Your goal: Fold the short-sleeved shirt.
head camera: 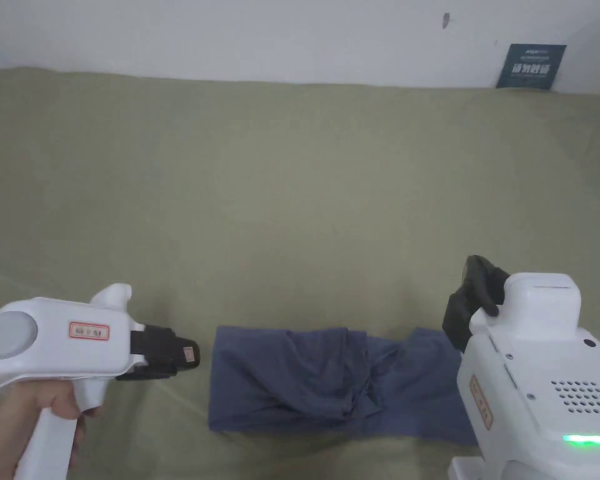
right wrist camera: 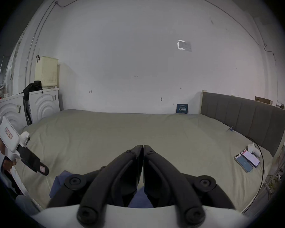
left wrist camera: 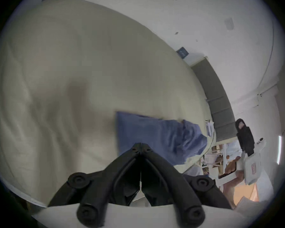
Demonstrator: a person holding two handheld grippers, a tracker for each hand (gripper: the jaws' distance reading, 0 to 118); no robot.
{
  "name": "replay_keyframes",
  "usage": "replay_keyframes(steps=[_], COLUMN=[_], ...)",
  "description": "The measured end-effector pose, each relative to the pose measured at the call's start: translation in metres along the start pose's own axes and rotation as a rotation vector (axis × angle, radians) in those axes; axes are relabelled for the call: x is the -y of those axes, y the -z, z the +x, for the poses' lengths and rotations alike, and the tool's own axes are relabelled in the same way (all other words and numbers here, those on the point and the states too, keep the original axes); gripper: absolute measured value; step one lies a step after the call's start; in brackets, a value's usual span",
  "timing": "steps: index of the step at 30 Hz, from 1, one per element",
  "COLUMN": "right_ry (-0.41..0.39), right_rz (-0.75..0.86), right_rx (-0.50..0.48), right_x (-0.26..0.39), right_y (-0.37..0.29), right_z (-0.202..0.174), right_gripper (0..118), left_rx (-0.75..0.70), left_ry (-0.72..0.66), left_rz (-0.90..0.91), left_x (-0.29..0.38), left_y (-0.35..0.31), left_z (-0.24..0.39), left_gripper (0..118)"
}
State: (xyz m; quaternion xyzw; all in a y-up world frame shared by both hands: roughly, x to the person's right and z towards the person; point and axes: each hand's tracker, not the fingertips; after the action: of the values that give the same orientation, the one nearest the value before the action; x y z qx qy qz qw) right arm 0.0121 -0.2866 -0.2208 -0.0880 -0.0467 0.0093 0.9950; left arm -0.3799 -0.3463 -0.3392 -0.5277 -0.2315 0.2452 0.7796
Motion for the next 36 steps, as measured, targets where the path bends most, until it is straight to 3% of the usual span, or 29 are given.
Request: replay_keyframes(steps=[3, 4, 5, 6, 7, 8, 11, 15, 17, 18, 20, 21, 22, 25, 29, 36], right_ry=[-0.012, -0.016, -0.021, -0.023, -0.024, -0.023, -0.011, -0.021, -0.022, -0.026, -0.029, -0.029, -0.03, -0.036, -0.046, -0.027], right_rz=[-0.012, -0.013, -0.014, -0.015, -0.018, -0.021, -0.033, -0.043, -0.046, -0.049, -0.049, -0.051, -0.051, -0.05, -0.042, -0.022], right_rx=[-0.004, -0.005, -0.004, -0.005, -0.004, -0.004, -0.001, 0.001, -0.001, -0.003, -0.001, -0.003, -0.002, -0.005, -0.011, -0.023], right_x=[0.0, 0.0, 0.0, 0.0, 0.0, 0.0, 0.001, 0.002, 0.002, 0.001, 0.001, 0.0, 0.0, -0.002, -0.005, -0.008], right_y=[0.003, 0.003, 0.003, 0.003, 0.003, 0.004, 0.005, 0.005, 0.004, 0.003, 0.002, 0.001, 0.001, -0.001, -0.002, -0.002], right_z=[-0.002, -0.002, -0.002, -0.002, -0.003, -0.002, -0.001, 0.001, 0.003, 0.004, 0.006, 0.007, 0.007, 0.01, 0.012, 0.008], right_gripper=[7, 7, 7, 7, 7, 7, 7, 7, 7, 7, 7, 7, 7, 7, 7, 7], left_rx=[0.097, 0.119, 0.123, 0.161, 0.176, 0.156, 0.168, 0.327, 0.381, 0.365, 0.312, 0.237, 0.191, 0.277, 0.151, 0.011], left_ry=[-0.025, -0.033, -0.042, -0.049, -0.058, -0.069, -0.118, -0.204, -0.252, -0.25, -0.232, -0.208, -0.193, -0.247, -0.143, -0.1], left_rz=[-0.021, -0.021, -0.035, -0.056, -0.082, -0.091, -0.091, -0.092, -0.104, -0.105, -0.087, -0.103, -0.121, -0.08, 0.006, 0.12], left_x=[-0.001, 0.001, -0.001, -0.002, -0.002, 0.0, 0.002, -0.003, -0.004, -0.004, 0.001, 0.004, 0.007, 0.008, 0.003, -0.002], left_y=[0.008, 0.012, 0.016, 0.021, 0.029, 0.036, 0.048, 0.068, 0.077, 0.082, 0.087, 0.093, 0.098, 0.087, 0.053, -0.049], left_z=[-0.007, -0.005, -0.007, -0.011, -0.013, -0.014, -0.018, -0.027, -0.026, -0.024, -0.015, -0.01, -0.007, -0.012, -0.006, -0.022], left_gripper=[2, 7, 27, 65, 116, 118, 111, 110, 102, 88, 22, 18, 17, 14, 13, 13])
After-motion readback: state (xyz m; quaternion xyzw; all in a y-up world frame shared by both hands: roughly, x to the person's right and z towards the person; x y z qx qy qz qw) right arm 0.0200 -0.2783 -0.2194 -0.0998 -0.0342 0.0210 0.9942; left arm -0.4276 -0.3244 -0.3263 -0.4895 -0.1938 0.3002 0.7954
